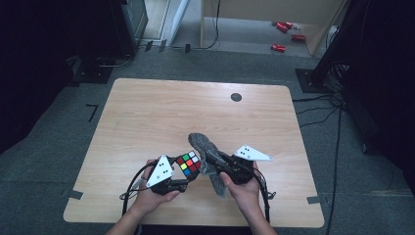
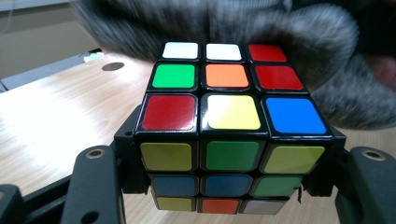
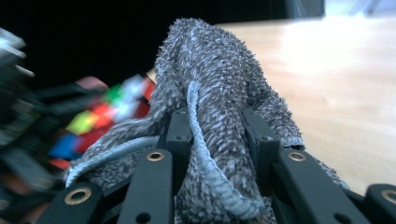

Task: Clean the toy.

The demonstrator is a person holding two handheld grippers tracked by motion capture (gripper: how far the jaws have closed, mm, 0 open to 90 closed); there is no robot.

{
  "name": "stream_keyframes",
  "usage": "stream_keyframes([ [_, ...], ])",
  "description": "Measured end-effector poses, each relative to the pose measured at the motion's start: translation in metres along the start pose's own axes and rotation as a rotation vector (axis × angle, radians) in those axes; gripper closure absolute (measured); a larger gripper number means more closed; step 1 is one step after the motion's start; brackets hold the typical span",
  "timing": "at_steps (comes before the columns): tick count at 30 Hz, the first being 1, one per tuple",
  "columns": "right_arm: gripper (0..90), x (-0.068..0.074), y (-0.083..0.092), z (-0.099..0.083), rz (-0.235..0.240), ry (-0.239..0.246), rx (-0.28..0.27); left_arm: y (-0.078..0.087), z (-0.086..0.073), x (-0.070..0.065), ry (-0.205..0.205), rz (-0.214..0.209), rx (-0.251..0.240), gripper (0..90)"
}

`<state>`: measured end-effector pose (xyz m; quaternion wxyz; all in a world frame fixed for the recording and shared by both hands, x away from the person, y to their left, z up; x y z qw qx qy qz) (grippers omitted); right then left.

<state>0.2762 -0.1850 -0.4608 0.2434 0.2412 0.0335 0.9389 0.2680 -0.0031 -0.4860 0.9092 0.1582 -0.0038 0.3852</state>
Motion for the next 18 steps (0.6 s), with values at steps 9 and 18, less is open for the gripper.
stream_keyframes([
  [9, 68.8, -0.011, -0.011, -0.017, -0.059, -0.015, 0.116, -0.001, 0.002, -0.001, -0.010, 0.023, 0.026, 35.0],
  [18, 68.7, 0.033, -0.011, 0.004, -0.126, 0.325, 0.108, -0.017, -0.009, -0.006, -0.052, 0.086, 0.221, 35.1],
])
Point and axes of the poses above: each handheld gripper's, and its own axes: y roughly backward along the jaws, z roughly out of its top, x roughly to its left, the point moved 5 cm from there along -y, roughly forward along the jaws, and after that the axes turned 15 degrees about z, right-handed, at the moved point
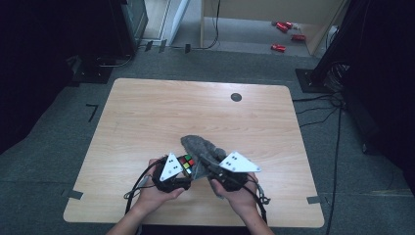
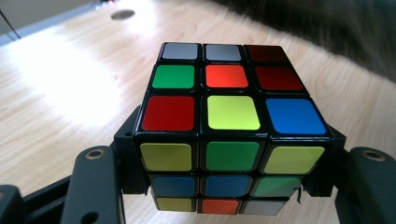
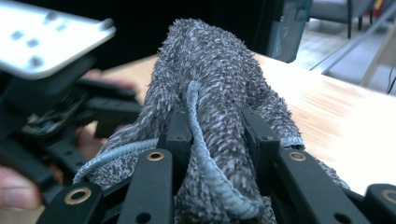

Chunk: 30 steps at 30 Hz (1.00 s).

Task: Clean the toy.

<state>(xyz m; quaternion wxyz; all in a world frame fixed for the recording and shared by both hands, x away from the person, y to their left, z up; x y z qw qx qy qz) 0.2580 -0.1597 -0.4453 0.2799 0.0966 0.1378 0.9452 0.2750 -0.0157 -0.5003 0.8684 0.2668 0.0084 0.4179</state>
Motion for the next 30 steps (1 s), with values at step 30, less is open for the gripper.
stream_keyframes([
  [30, 69.6, 0.034, -0.022, -0.004, -0.027, 0.161, 0.118, 0.003, 0.005, -0.012, -0.110, 0.066, 0.027, 35.2],
])
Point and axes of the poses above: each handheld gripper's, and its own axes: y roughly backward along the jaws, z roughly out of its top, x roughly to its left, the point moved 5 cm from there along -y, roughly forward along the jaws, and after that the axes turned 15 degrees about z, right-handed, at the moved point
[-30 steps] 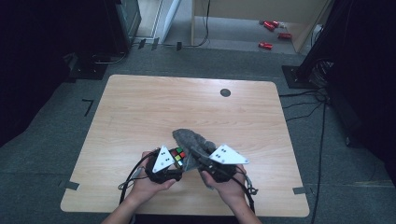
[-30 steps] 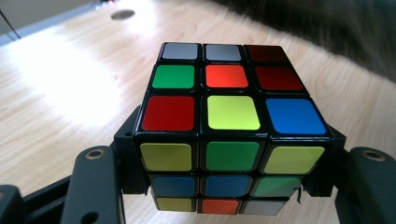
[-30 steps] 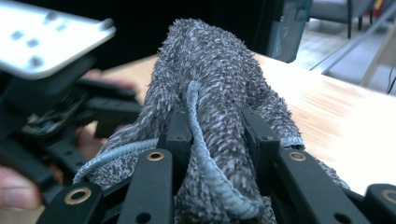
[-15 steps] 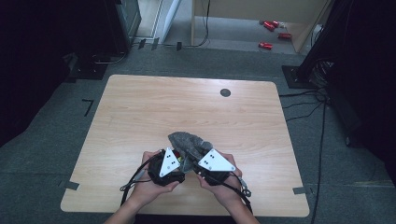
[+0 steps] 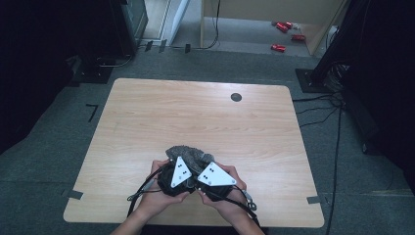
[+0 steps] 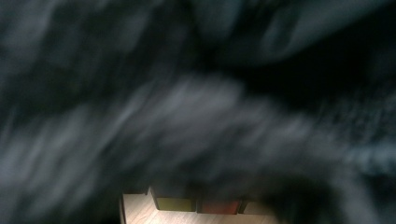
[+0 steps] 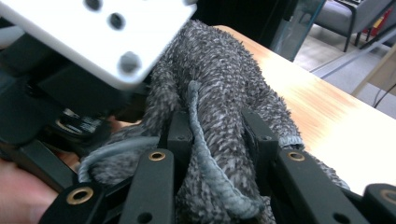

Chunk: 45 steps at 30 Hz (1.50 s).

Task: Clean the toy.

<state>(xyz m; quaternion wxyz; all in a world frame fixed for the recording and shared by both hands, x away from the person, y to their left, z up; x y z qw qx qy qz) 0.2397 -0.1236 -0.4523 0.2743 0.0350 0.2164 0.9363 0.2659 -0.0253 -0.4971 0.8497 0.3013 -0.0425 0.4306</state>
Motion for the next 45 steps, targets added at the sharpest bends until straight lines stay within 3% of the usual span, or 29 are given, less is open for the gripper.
stream_keyframes([
  [5, 69.8, -0.009, 0.003, -0.001, -0.022, -0.014, -0.027, 0.004, 0.002, 0.005, 0.019, 0.002, -0.031, 35.3],
  [7, 69.9, -0.025, 0.009, -0.007, -0.059, -0.043, -0.026, 0.005, 0.003, 0.004, 0.018, 0.001, -0.036, 35.3],
  [9, 70.0, -0.031, 0.011, -0.009, -0.075, -0.053, -0.023, 0.004, 0.002, 0.005, 0.020, -0.004, -0.038, 35.3],
  [10, 70.1, -0.041, 0.017, -0.013, -0.112, -0.083, -0.017, 0.005, 0.003, 0.005, 0.029, -0.008, -0.046, 35.3],
  [13, 70.1, -0.047, 0.024, -0.011, -0.125, -0.113, -0.044, 0.004, 0.002, 0.008, 0.035, -0.010, -0.048, 35.2],
  [16, 70.0, -0.040, 0.029, -0.001, -0.089, -0.123, -0.085, 0.001, -0.001, 0.007, 0.034, -0.011, -0.030, 35.2],
  [18, 69.9, -0.027, 0.024, 0.004, -0.049, -0.093, -0.081, 0.001, 0.000, 0.005, 0.028, -0.015, -0.031, 35.2],
  [19, 69.9, -0.012, 0.016, 0.008, -0.010, -0.063, -0.077, 0.002, 0.001, 0.004, 0.029, -0.016, -0.037, 35.2],
  [22, 69.9, -0.001, 0.006, 0.007, 0.011, -0.020, -0.055, 0.006, 0.005, 0.003, 0.024, -0.019, -0.060, 35.2],
  [25, 70.0, -0.005, 0.006, 0.005, 0.010, -0.026, -0.072, 0.008, 0.005, 0.006, 0.028, -0.012, -0.064, 35.2],
  [27, 70.1, -0.021, 0.011, -0.001, -0.039, -0.046, -0.076, 0.009, 0.005, 0.008, 0.035, -0.012, -0.068, 35.3],
  [28, 70.1, -0.021, 0.011, -0.001, -0.039, -0.046, -0.076, 0.008, 0.005, 0.008, 0.034, -0.011, -0.069, 35.3],
  [32, 70.3, -0.042, 0.019, -0.010, -0.081, -0.137, -0.065, 0.006, 0.003, 0.009, 0.044, -0.028, -0.071, 35.2],
  [33, 70.3, -0.047, 0.025, -0.009, -0.075, -0.174, -0.096, 0.005, 0.003, 0.009, 0.043, -0.032, -0.065, 35.2],
  [36, 70.2, -0.043, 0.027, -0.004, -0.056, -0.169, -0.109, 0.001, -0.001, 0.010, 0.045, -0.028, -0.040, 35.2],
  [40, 70.0, -0.016, 0.014, 0.005, 0.022, -0.114, -0.088, 0.002, 0.001, 0.006, 0.021, -0.026, -0.042, 35.3],
  [42, 69.9, -0.010, 0.008, 0.005, 0.052, -0.112, -0.082, 0.004, 0.002, 0.004, 0.001, -0.022, -0.044, 35.2],
  [45, 69.9, -0.007, 0.003, 0.002, 0.054, -0.099, -0.077, 0.005, 0.002, 0.004, -0.011, -0.010, -0.042, 35.2],
])
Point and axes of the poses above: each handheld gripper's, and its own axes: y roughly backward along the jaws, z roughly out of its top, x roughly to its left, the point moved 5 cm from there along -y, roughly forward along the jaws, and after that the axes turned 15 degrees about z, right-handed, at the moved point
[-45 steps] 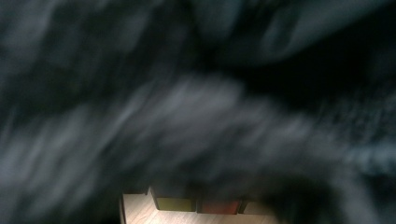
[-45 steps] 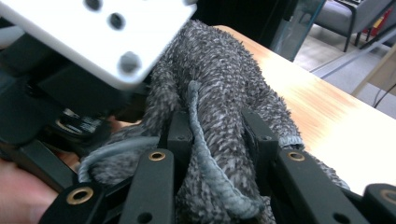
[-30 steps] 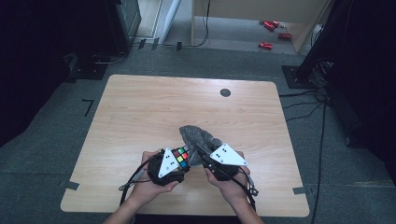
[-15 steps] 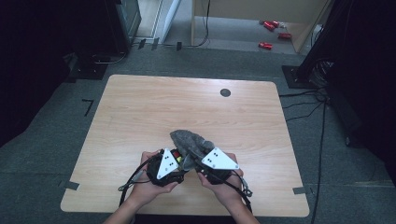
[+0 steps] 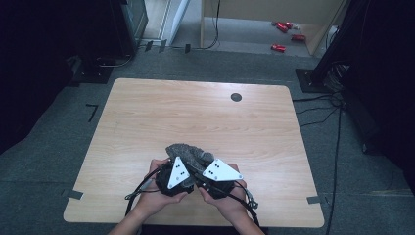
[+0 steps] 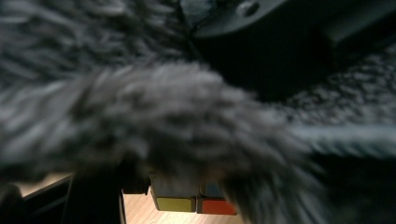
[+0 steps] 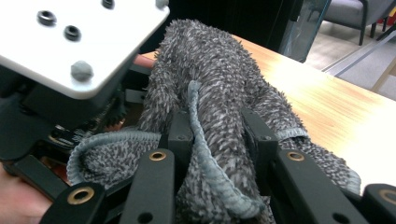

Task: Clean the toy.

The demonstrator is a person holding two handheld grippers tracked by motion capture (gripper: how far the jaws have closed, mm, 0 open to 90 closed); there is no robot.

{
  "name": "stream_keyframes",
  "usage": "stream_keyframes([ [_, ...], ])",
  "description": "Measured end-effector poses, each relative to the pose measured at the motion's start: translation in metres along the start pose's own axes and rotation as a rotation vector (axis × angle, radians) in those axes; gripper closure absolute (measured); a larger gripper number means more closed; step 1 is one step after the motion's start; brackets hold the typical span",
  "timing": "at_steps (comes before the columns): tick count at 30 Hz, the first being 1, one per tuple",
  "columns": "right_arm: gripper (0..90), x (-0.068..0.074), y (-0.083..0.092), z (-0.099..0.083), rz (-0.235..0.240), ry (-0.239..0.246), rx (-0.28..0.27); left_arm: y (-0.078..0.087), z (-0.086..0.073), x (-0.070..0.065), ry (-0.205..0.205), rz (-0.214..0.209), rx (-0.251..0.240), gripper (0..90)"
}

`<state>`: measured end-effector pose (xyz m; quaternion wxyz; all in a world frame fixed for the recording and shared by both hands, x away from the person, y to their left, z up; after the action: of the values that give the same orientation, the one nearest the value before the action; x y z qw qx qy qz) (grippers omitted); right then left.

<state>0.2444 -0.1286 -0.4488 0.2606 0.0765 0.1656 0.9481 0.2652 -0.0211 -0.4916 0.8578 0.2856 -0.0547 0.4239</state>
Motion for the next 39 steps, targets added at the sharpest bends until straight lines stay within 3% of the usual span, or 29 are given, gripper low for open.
stream_keyframes([
  [2, 69.9, -0.005, 0.002, -0.001, -0.014, -0.013, -0.003, 0.001, 0.001, 0.001, 0.004, -0.005, -0.004, 35.2],
  [3, 69.9, -0.013, 0.006, -0.003, -0.051, -0.011, -0.006, 0.001, 0.001, 0.001, 0.008, -0.003, -0.006, 35.2],
  [5, 69.9, -0.018, 0.008, -0.004, -0.061, -0.022, -0.006, 0.001, 0.001, 0.002, 0.010, -0.005, -0.007, 35.3],
  [7, 70.0, -0.032, 0.014, -0.008, -0.102, -0.057, -0.003, 0.000, 0.001, 0.002, 0.018, -0.010, -0.009, 35.2],
  [9, 70.0, -0.036, 0.016, -0.009, -0.113, -0.073, -0.003, 0.000, 0.000, 0.003, 0.032, -0.021, -0.011, 35.2],
  [10, 70.1, -0.039, 0.023, -0.005, -0.080, -0.152, -0.050, -0.002, -0.001, 0.003, 0.030, -0.027, 0.003, 35.2],
  [11, 70.1, -0.037, 0.025, -0.002, -0.070, -0.159, -0.063, -0.004, -0.003, 0.004, 0.017, -0.018, 0.020, 35.2],
  [13, 70.1, -0.034, 0.025, 0.002, -0.067, -0.139, -0.064, -0.007, -0.007, 0.003, 0.022, -0.003, 0.041, 35.2],
  [14, 69.9, -0.024, 0.021, 0.004, -0.049, -0.096, -0.051, -0.007, -0.007, 0.003, 0.030, -0.014, 0.041, 35.2],
  [18, 69.8, -0.008, 0.005, -0.001, -0.011, -0.056, -0.009, -0.002, 0.000, -0.001, 0.023, -0.014, 0.003, 35.2],
  [19, 69.8, -0.008, 0.005, -0.001, -0.011, -0.056, -0.009, -0.001, 0.001, -0.001, 0.014, -0.002, -0.002, 35.2],
  [21, 69.8, -0.005, 0.003, -0.001, -0.022, -0.022, -0.013, 0.001, 0.001, 0.002, 0.035, -0.013, -0.017, 35.2],
  [25, 69.9, -0.018, 0.011, 0.000, -0.073, -0.025, -0.018, 0.004, 0.001, 0.010, 0.077, -0.020, -0.045, 35.2],
  [27, 69.9, -0.030, 0.017, -0.002, -0.094, -0.069, -0.024, 0.003, -0.002, 0.012, 0.107, -0.047, -0.075, 35.2],
  [28, 69.9, -0.041, 0.026, -0.003, -0.127, -0.104, -0.036, 0.002, -0.005, 0.019, 0.173, -0.100, -0.104, 35.2],
  [29, 69.9, -0.041, 0.026, -0.003, -0.127, -0.104, -0.036, 0.002, -0.005, 0.019, 0.173, -0.100, -0.104, 35.2],
  [31, 69.8, -0.048, 0.038, 0.002, -0.121, -0.147, -0.096, 0.002, -0.009, 0.025, 0.249, -0.175, -0.164, 35.2],
  [32, 69.8, -0.048, 0.038, 0.002, -0.121, -0.147, -0.096, 0.002, -0.010, 0.028, 0.273, -0.192, -0.193, 35.2],
  [34, 69.7, -0.045, 0.041, 0.007, -0.103, -0.146, -0.124, 0.003, -0.011, 0.031, 0.293, -0.196, -0.247, 35.2],
  [36, 69.3, -0.039, 0.037, 0.009, -0.041, -0.164, -0.144, 0.003, -0.011, 0.032, 0.303, -0.217, -0.278, 35.1],
  [39, 69.3, -0.037, 0.028, 0.004, 0.015, -0.199, -0.136, 0.006, -0.008, 0.027, 0.257, -0.208, -0.338, 35.1],
])
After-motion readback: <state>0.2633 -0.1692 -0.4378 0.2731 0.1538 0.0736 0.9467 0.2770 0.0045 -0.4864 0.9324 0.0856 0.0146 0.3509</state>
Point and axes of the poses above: each handheld gripper's, and its own axes: y roughly backward along the jaws, z roughly out of its top, x roughly to its left, the point moved 5 cm from there along -y, roughly forward along the jaws, and after that the axes turned 15 degrees about z, right-handed, at the moved point
